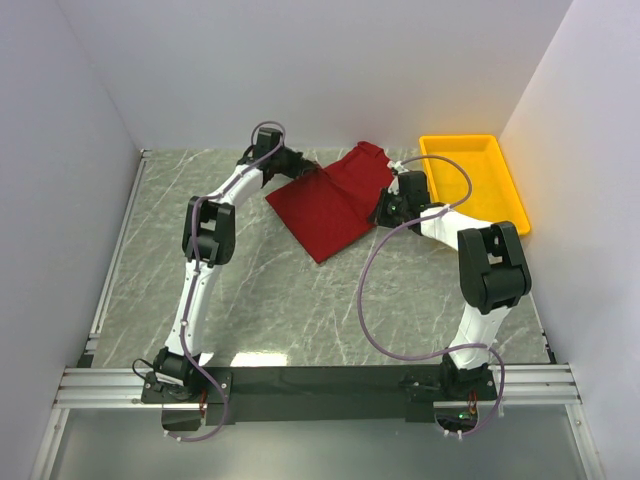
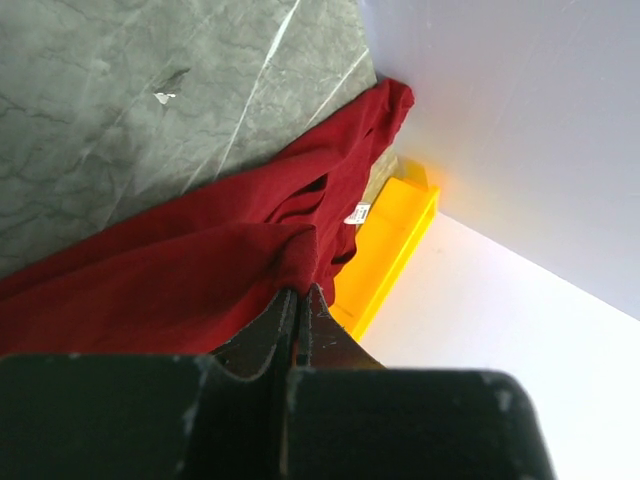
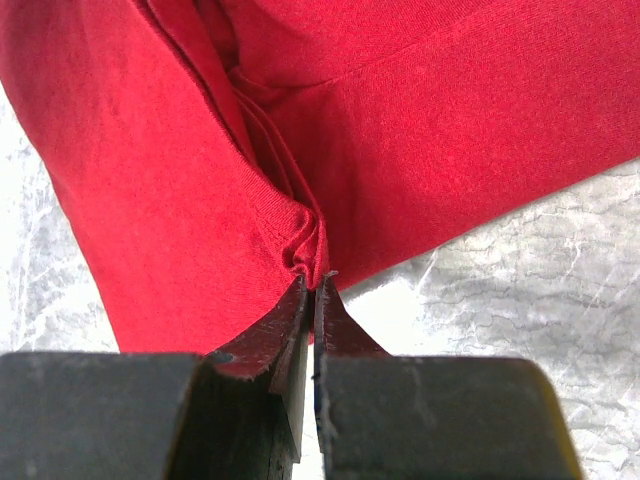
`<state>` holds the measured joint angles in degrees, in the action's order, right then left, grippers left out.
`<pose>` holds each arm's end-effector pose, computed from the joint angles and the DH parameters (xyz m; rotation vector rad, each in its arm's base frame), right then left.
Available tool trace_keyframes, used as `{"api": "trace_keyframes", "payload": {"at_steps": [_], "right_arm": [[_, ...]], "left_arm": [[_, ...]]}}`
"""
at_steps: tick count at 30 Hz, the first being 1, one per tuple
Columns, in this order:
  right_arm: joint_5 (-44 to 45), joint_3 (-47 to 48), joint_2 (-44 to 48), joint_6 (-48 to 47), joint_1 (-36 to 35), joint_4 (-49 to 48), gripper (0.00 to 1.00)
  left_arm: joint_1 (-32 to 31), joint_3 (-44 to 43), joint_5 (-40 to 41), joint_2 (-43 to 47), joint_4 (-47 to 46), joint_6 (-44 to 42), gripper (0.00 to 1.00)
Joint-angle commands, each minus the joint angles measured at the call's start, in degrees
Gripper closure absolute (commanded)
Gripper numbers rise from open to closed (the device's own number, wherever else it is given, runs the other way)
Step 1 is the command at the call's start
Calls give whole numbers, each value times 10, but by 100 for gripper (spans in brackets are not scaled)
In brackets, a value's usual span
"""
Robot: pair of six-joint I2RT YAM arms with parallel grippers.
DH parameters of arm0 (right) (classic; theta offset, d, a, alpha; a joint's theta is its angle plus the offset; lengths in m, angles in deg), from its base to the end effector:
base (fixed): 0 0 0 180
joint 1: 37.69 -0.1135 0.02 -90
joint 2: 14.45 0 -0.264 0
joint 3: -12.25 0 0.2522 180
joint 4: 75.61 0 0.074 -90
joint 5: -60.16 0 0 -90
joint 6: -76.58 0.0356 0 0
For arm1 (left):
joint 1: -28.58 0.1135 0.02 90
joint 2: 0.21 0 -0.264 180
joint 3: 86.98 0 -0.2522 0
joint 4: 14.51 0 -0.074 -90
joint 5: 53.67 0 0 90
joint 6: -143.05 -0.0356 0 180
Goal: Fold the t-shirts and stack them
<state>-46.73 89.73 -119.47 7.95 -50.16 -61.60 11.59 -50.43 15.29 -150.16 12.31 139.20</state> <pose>0.3814 0.0949 0.1802 0.0257 2.3424 0.6381 0.5593 -0.1842 0.1582 -1.1965 2.1710 -1.3268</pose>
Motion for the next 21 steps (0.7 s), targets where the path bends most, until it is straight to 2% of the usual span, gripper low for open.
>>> {"api": "trace_keyframes", "payload": {"at_steps": [1, 3, 4, 5, 6, 7, 8, 9, 10, 13, 18, 21], "right_arm": [[19, 25, -1, -5, 6, -7, 100], [19, 28, -3, -8, 7, -7, 98], [19, 31, -5, -8, 7, -7, 94], [19, 32, -6, -10, 8, -7, 79], [20, 34, -7, -11, 7, -7, 71], [26, 36, -5, -13, 8, 4, 62], [29, 36, -2, -17, 7, 5, 49], [32, 37, 0, -19, 8, 5, 44], [33, 37, 7, -21, 9, 6, 43], [39, 35, 22, -28, 12, 5, 40], [33, 32, 59, -83, 16, 6, 38], [-15, 53, 75, -168, 21, 38, 36]], "left_arm": [[-6, -36, 13, -9, -22, 13, 99], [-7, -43, 15, -10, -16, 9, 99], [-7, -44, 16, -10, -15, 8, 95], [-7, -44, 18, -10, -14, 7, 90], [-7, -44, 20, -7, -13, 4, 83], [-7, -44, 21, -6, -14, 3, 70], [-6, -49, 21, -5, -13, 2, 67], [-6, -51, 21, -4, -13, 0, 63], [-5, -54, 20, -3, -15, -2, 56], [-1, -67, 12, 2, -18, -9, 48], [18, -64, 19, 53, 1, -65, 46], [41, -39, 49, 116, 49, -173, 43]]}}
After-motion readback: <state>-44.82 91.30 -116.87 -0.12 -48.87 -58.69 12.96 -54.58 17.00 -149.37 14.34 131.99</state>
